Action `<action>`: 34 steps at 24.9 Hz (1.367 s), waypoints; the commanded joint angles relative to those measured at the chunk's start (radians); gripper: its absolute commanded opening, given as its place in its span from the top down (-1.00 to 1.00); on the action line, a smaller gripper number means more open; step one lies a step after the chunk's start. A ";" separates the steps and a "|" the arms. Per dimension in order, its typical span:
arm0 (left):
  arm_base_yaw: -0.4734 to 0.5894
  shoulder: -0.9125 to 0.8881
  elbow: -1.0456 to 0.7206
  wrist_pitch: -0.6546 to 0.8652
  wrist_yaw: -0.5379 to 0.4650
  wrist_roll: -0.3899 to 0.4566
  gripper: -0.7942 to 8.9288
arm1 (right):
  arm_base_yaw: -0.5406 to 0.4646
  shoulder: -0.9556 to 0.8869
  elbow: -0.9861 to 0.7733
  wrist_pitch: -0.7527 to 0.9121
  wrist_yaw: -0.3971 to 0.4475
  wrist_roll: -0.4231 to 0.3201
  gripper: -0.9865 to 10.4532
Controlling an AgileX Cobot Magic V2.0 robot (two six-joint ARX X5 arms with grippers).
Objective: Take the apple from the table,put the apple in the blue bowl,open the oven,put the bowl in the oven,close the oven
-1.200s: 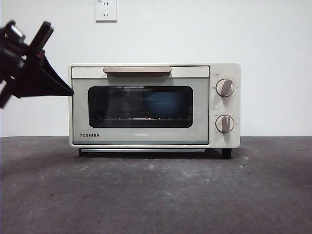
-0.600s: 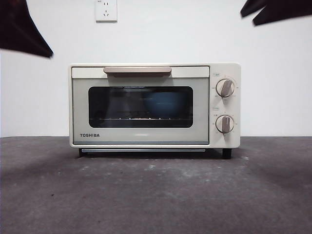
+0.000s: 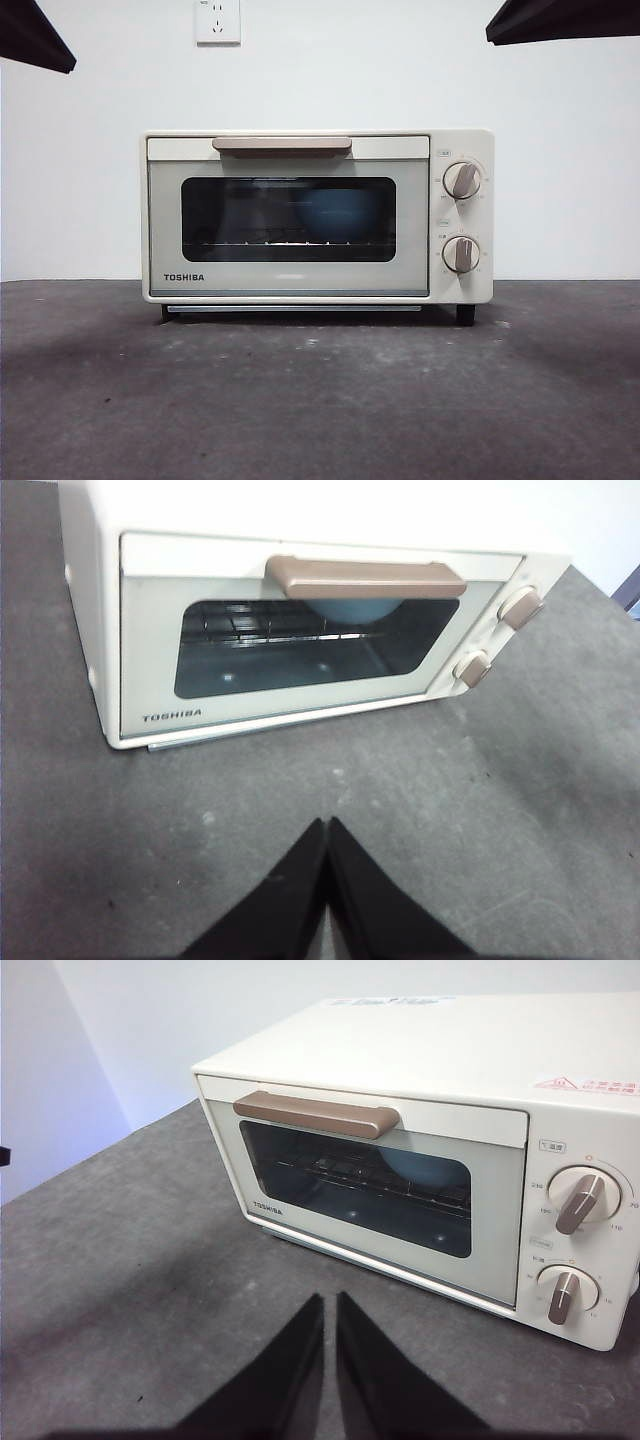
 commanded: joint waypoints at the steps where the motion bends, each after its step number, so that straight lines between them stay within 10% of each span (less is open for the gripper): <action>1: -0.004 0.005 0.013 0.010 -0.003 0.012 0.82 | 0.007 0.004 0.010 0.012 0.004 0.006 0.82; 21: -0.003 0.003 0.013 0.026 -0.006 0.100 0.82 | 0.007 0.003 0.010 0.020 0.004 0.006 0.82; 34: 0.242 -0.290 -0.219 0.332 -0.115 0.216 0.82 | 0.007 0.003 0.010 0.019 0.004 0.006 0.82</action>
